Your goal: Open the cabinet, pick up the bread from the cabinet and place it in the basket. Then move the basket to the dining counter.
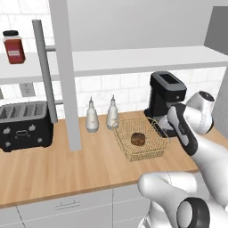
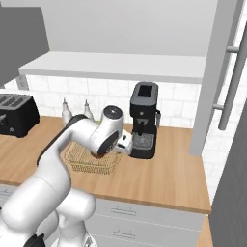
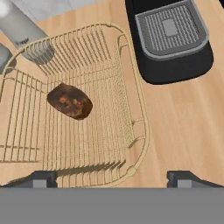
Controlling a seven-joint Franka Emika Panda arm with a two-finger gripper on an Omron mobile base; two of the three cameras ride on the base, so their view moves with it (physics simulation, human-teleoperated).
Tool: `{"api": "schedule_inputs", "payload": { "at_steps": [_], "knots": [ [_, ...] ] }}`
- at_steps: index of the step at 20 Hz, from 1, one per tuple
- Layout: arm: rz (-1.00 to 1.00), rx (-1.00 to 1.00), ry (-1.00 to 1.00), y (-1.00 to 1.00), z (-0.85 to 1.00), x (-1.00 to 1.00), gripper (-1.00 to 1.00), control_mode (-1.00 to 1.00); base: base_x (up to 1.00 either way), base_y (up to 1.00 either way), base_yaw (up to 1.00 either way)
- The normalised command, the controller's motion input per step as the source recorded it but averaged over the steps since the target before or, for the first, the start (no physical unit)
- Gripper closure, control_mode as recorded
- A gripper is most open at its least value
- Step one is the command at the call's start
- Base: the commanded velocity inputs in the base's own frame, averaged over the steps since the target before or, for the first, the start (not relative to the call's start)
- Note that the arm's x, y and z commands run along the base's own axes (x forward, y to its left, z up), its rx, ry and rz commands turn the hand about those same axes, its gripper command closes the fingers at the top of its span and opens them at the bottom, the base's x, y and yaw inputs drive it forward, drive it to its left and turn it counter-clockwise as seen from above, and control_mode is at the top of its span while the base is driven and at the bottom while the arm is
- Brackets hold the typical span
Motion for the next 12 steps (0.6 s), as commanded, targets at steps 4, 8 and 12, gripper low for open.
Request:
{"api": "schedule_inputs", "payload": {
  "at_steps": [4,8,12],
  "knots": [
    [-0.01,0.11,0.02,0.0,-0.44,0.0,-1.0,-1.0,0.0,0.0,0.0],
    [0.0,0.11,0.0,-0.01,-0.46,0.01,-1.0,-1.0,0.0,0.0,0.0],
    [0.0,0.03,0.0,-0.19,-0.19,0.04,-1.0,-1.0,0.0,0.0,0.0]
  ]
}}
